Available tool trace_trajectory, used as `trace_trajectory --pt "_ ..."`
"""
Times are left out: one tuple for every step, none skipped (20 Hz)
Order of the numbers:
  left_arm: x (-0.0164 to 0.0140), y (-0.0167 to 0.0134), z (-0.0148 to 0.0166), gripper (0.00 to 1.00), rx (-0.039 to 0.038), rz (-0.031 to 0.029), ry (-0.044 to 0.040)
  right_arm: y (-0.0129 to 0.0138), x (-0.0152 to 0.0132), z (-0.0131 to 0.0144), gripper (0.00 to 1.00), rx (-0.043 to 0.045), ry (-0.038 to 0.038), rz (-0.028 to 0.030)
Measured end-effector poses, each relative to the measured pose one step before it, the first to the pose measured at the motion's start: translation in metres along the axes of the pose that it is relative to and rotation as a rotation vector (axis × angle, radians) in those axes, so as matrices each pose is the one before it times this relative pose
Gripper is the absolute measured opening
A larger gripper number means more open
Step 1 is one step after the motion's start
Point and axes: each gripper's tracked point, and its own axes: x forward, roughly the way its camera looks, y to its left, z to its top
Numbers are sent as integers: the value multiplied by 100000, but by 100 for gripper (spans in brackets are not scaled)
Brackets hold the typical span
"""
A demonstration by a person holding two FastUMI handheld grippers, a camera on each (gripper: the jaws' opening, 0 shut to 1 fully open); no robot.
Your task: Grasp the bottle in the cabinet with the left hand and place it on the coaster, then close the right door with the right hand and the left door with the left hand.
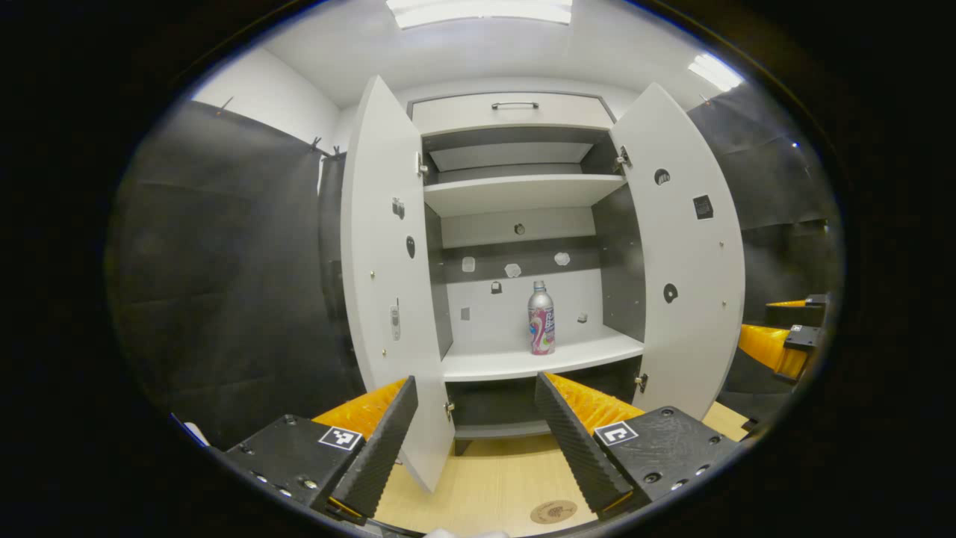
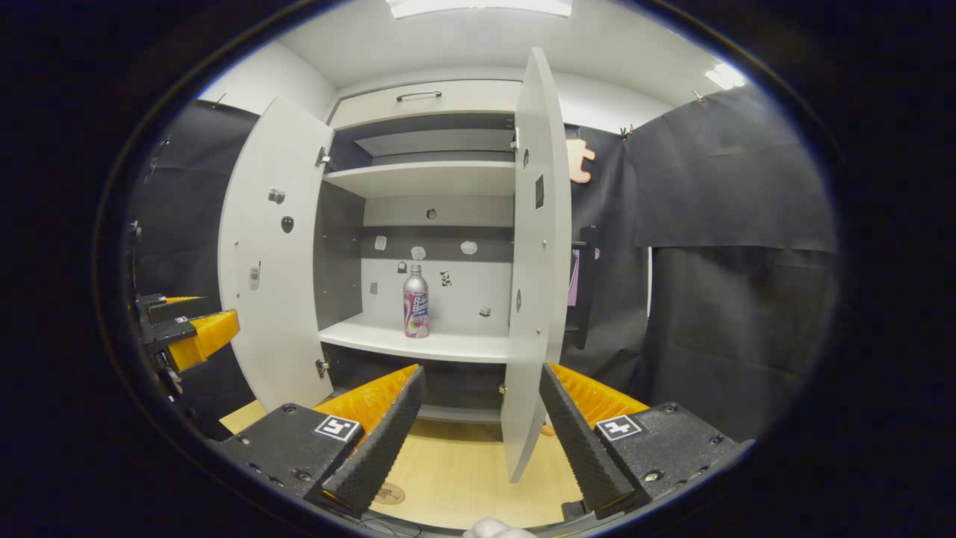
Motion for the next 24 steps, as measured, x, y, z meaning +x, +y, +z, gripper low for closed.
trace_trajectory --pt "630 52 110 97 323 -411 -389 53 193 111 100 40 232 -176" --pt "737 -77 164 97 216 -723 -460 1 123 28 100 120 80 -253" --pt "702 -210 171 97 44 -1137 -346 82 167 184 100 171 6 -265" --pt "890 -205 299 97 -67 -1251 -441 60 151 228 100 259 -100 -175" --pt "1193 -223 401 97 88 -1254 -827 138 97 293 100 63 -183 69" --pt "1257 -201 519 97 222 -862 -1317 119 176 351 100 -327 -524 -111" --pt "1405 -224 490 97 446 -869 -1360 4 233 482 100 -557 -628 -656" --pt "1573 -320 481 97 534 -943 -1192 -193 61 348 100 -309 -636 -1123" --pt "1704 -352 489 97 209 -1018 -1219 -36 116 367 100 42 -513 -755" --pt "1886 -610 525 97 -411 -1691 -1111 119 137 291 100 291 -240 -330" --pt "1590 -516 431 97 -692 -1434 -1449 6 84 313 100 341 -78 -433" --pt "1848 -583 518 97 -481 -1163 -1489 -79 31 209 100 157 42 -756" --pt "1705 -517 366 97 -97 -807 -1931 -151 4 265 100 3 70 -859" --pt "1868 -509 235 97 -71 -358 -1126 -76 72 88 100 -210 92 -827" --pt "2129 -619 4 97 -130 -839 -788 -67 -36 84 100 -379 299 -826" --pt "1833 -583 -109 97 -535 -588 -1076 -118 77 72 100 -365 439 -712" --pt "2078 -439 -282 97 -430 -108 56 -74 108 121 100 -301 469 -496" --pt "1924 -375 -356 97 -367 187 -175 -134 252 -51 100 -243 663 -516" --pt "1798 -240 -764 97 -247 316 1262 -80 186 -15 100 -370 797 -480" --pt "1995 -302 -692 97 -64 267 239 -5 231 -66 100 -618 987 -332" --pt "1846 -436 -877 97 -171 -422 867 -39 127 -72 100 -715 869 -297" --pt "1897 -130 -1000 97 474 31 1682 -13 217 -186 100 -678 920 -186" --pt "1412 -452 -935 97 -345 630 1227 64 212 -99 100 -577 822 124" --pt "1445 -359 -1155 97 -494 290 2087 96 86 -163 100 -502 548 109"
